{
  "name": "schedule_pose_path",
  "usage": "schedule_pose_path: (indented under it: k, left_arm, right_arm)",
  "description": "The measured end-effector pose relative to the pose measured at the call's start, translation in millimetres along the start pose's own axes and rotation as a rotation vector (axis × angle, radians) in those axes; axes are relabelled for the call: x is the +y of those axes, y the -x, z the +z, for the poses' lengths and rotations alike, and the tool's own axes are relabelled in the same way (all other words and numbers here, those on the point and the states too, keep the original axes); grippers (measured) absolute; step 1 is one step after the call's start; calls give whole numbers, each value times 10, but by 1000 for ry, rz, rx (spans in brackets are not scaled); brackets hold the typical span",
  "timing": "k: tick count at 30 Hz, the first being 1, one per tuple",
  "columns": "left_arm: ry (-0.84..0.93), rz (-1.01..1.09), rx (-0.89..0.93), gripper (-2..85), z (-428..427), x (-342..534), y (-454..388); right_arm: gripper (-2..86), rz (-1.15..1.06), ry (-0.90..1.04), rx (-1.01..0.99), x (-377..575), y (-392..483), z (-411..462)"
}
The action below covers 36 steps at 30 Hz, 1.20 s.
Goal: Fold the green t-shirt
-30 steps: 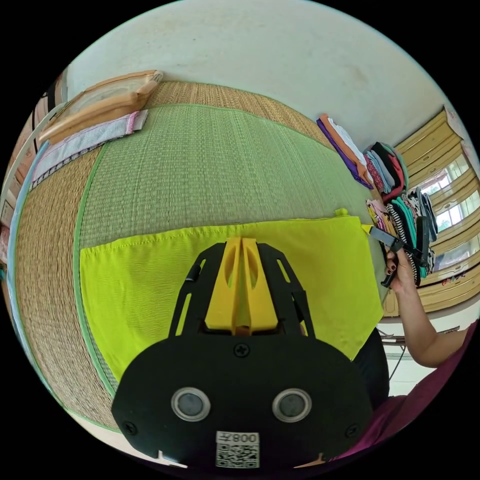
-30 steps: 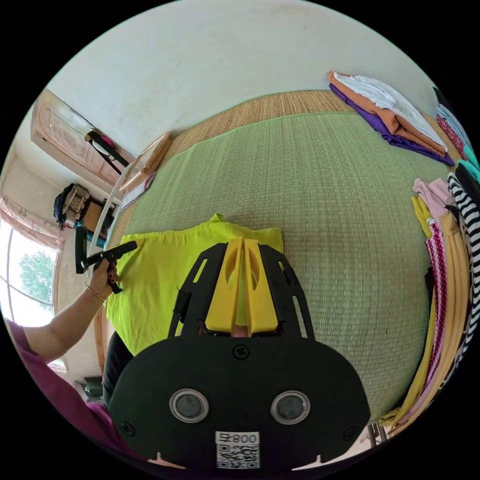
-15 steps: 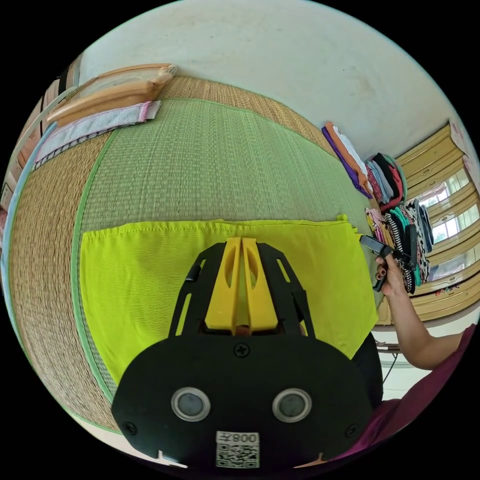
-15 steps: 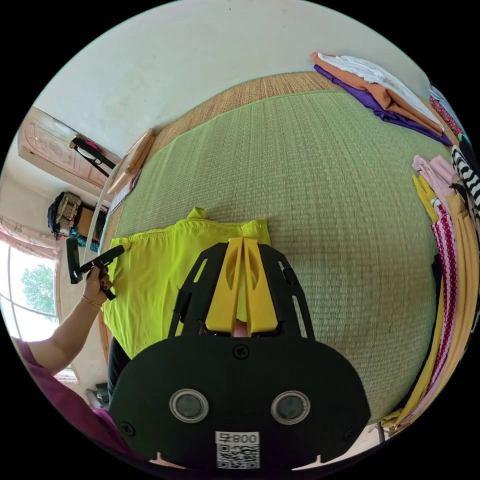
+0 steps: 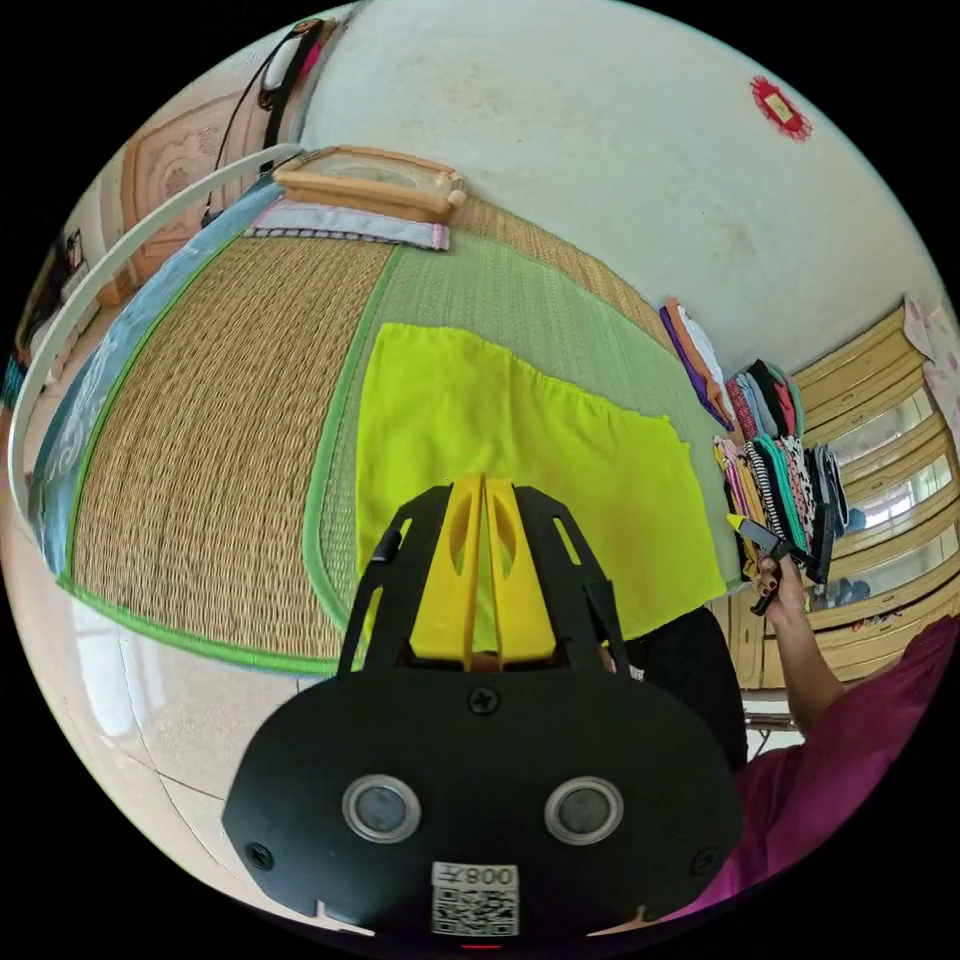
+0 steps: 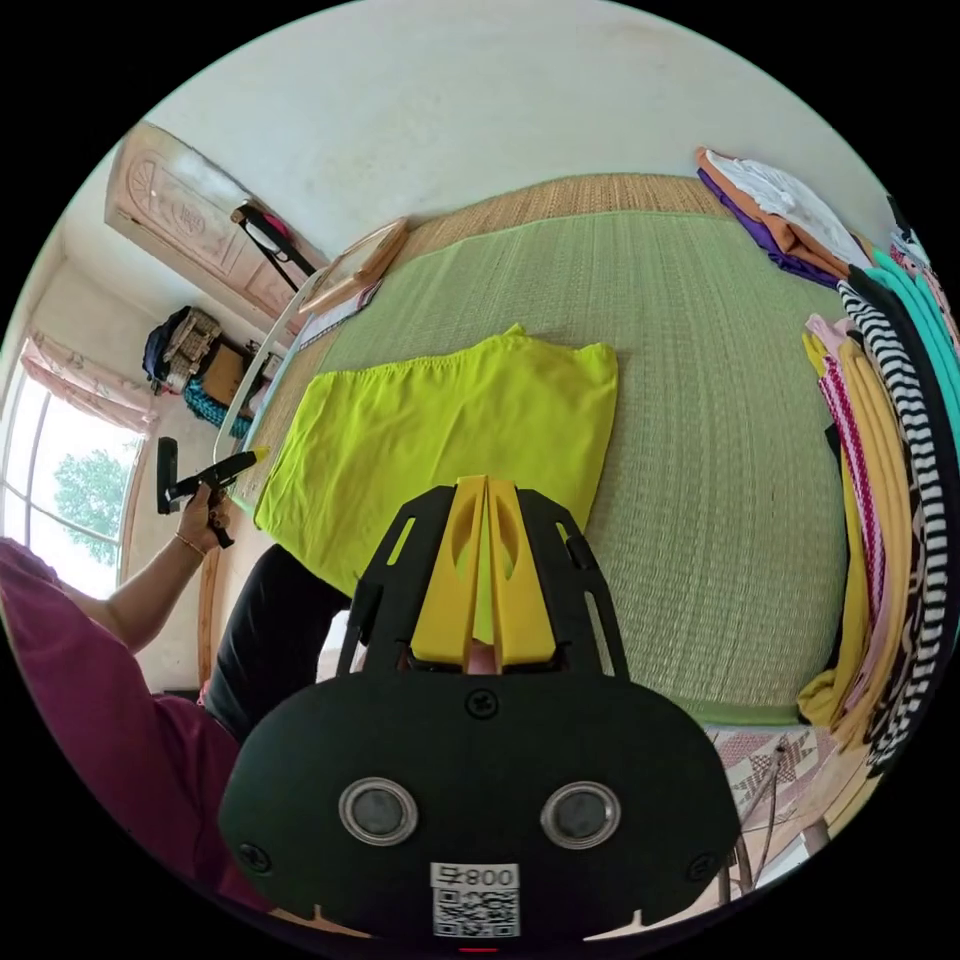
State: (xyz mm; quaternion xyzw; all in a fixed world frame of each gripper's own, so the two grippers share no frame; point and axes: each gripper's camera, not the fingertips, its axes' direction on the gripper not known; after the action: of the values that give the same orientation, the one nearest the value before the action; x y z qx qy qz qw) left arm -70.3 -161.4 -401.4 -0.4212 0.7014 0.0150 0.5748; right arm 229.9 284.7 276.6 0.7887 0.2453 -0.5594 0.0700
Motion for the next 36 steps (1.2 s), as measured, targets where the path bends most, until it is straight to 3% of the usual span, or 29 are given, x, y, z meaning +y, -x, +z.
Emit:
schedule_pose_path:
  k: [7, 14, 19, 24, 30, 33, 36]
  left_arm:
    - [53, -119, -55, 9, -370, 605, 373]
    - [1, -205, 17, 50, -822, 1031, 608]
    - [71, -261, 44, 17, -771, 1187, 748]
    - [9, -197, 136, 4, -1102, 1206, 722]
    - [28, -111, 123, 2, -1345, 1168, 709]
    - [79, -136, 89, 2, -1213, 1217, 673]
    - [17, -190, 96, 2, -1230, 1315, 604]
  right_arm:
    - [1, -25, 157, 4, 424, 342, 259]
    - [0, 9, 149, 7, 489, 398, 269]
    - [0, 26, 190, 39, 588, 419, 377]
    - [1, 26, 201, 44, 623, 411, 399]
    - [1, 18, 208, 26, 713, 394, 418]
    - [1, 22, 204, 19, 778, 375, 414]
    - [1, 40, 204, 8, 842, 349, 403]
